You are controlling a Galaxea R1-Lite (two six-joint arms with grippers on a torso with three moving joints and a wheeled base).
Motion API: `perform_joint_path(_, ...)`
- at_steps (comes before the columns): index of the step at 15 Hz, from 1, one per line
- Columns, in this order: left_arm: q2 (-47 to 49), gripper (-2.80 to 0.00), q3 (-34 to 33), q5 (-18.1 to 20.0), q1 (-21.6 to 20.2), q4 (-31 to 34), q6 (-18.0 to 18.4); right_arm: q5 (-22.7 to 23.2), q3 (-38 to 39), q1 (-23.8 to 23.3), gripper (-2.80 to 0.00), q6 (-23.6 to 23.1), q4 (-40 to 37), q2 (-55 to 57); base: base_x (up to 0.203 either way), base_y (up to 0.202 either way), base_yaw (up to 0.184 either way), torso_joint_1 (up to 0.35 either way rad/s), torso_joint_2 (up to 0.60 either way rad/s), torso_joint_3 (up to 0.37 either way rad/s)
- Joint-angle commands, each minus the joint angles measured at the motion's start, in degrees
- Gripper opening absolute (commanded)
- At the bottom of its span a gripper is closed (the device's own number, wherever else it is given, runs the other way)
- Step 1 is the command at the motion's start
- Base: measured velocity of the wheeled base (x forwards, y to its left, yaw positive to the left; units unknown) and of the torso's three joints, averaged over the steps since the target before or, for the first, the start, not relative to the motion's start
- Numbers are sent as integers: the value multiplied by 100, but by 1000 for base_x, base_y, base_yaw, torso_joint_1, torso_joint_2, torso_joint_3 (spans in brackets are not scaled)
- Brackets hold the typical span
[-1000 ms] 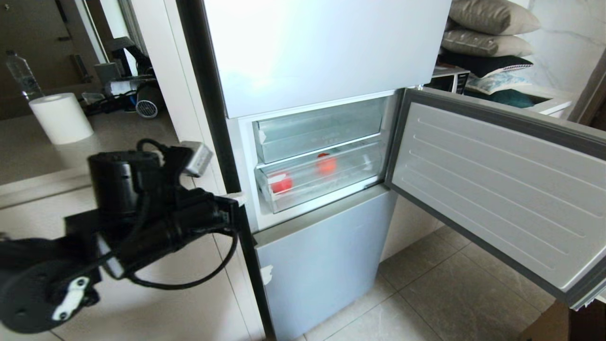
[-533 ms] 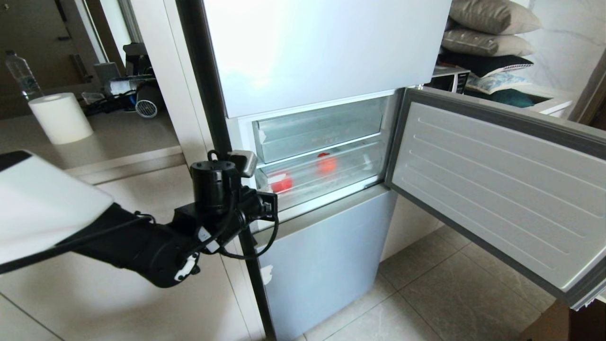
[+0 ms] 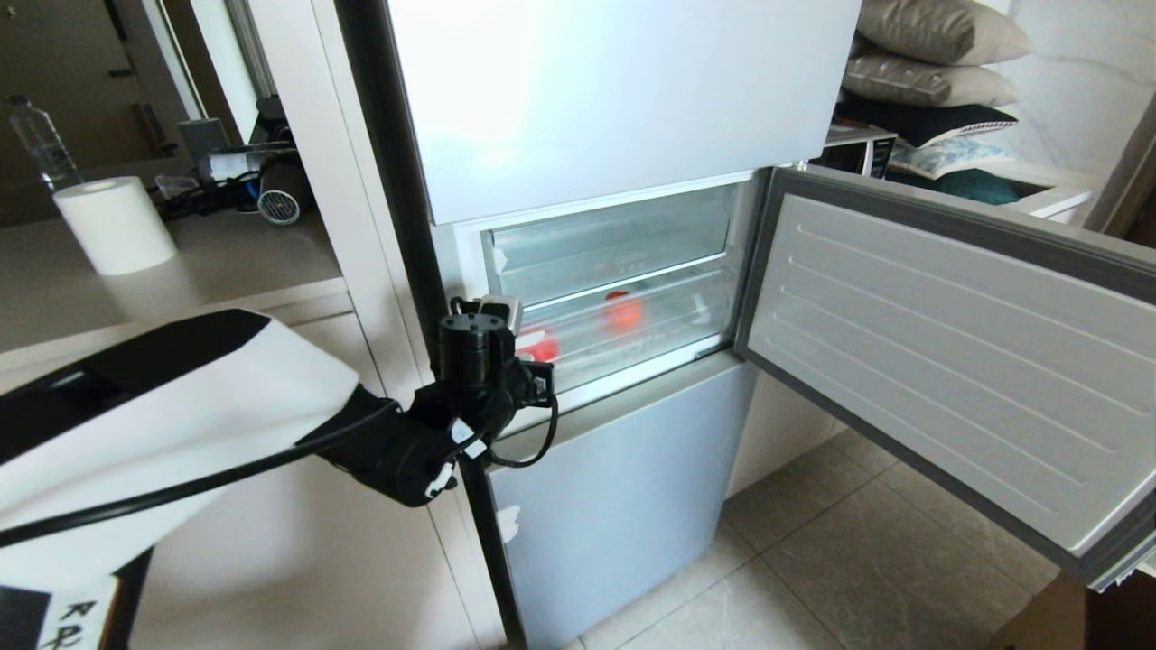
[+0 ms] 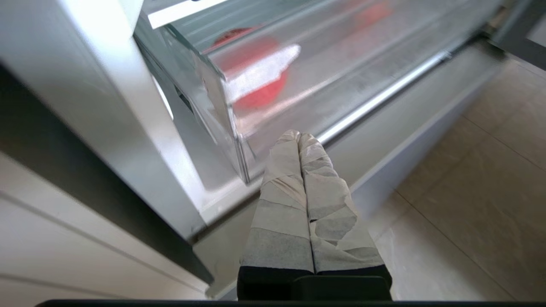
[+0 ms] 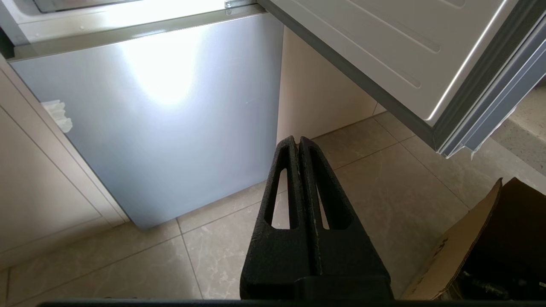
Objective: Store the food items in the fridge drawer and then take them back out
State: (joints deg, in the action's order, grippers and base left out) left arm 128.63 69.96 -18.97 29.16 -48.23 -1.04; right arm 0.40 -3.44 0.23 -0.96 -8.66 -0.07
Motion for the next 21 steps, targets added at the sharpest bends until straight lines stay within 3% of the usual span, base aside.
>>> perform_joint_path(1,411,-280,331,-59,0,-8,-2,4,1,3,-280,-9,-5,7,0,0,0,0,0,0)
perform_joint_path(10,1221,-280,1632,-562,-7,4,0,4,1,3,-280,-3,-5,-1,0,0,0,0,0,0)
perform_joint_path(21,1698,-280,2694,-678,-215,331,7,4,1,3,-280,-9,-5,-1,0,0,0,0,0,0)
